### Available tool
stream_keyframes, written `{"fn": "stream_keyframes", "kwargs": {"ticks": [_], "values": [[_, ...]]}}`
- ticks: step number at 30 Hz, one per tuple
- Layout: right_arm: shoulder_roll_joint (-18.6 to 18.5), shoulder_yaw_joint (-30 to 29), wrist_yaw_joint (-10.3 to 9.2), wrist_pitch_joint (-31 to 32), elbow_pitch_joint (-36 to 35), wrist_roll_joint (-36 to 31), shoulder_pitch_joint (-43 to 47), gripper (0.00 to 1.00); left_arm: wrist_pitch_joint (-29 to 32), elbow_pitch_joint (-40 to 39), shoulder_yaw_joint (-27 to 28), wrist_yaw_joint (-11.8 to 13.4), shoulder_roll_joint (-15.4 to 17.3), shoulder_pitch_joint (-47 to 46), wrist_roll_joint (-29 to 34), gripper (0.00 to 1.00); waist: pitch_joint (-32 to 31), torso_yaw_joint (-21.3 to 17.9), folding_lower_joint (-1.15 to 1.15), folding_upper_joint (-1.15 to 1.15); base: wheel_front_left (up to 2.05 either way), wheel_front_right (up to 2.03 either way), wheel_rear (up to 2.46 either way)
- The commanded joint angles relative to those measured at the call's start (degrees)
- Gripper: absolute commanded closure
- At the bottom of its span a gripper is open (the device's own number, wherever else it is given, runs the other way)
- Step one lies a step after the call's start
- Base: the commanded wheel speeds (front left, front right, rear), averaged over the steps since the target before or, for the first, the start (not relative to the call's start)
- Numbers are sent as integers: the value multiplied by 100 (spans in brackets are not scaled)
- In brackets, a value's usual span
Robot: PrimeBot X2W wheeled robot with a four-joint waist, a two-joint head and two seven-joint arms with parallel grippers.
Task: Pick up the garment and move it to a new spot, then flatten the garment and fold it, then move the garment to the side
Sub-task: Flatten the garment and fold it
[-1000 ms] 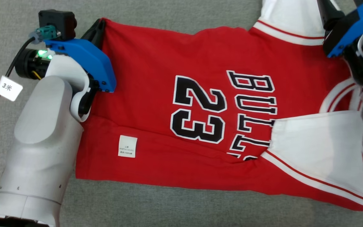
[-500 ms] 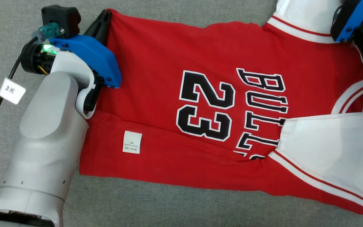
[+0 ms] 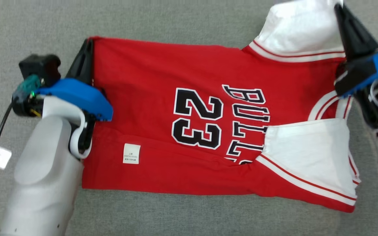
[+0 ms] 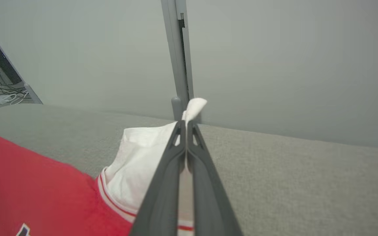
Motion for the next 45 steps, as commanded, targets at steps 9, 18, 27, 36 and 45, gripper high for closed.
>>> {"fn": "stream_keyframes", "kwargs": {"ticks": [9,18,27,36,45], "values": [[-49,-514,0,-197,-1417,237,2278,100,37,-1246,368,329,353,1521,-360,100,-445,-431,1,0,0,0,0],[383,-1259,0,-211,-2043,237,3986,100,204,-2301,602,815,537,2919,-532,100,-662,-557,1,0,0,0,0],[800,-1650,0,-118,-2248,-272,4616,0,642,-2736,506,1049,434,3854,-782,0,-868,-595,1,0,0,0,0],[1305,-2642,0,-73,-3266,-1701,5013,0,-363,-3334,401,1622,473,4155,125,0,-1247,-478,1,0,0,0,0],[1905,-3194,0,741,-4444,-2639,5408,0,-429,-4058,190,1938,557,4160,661,0,-1639,-472,1,0,0,0,0]]}}
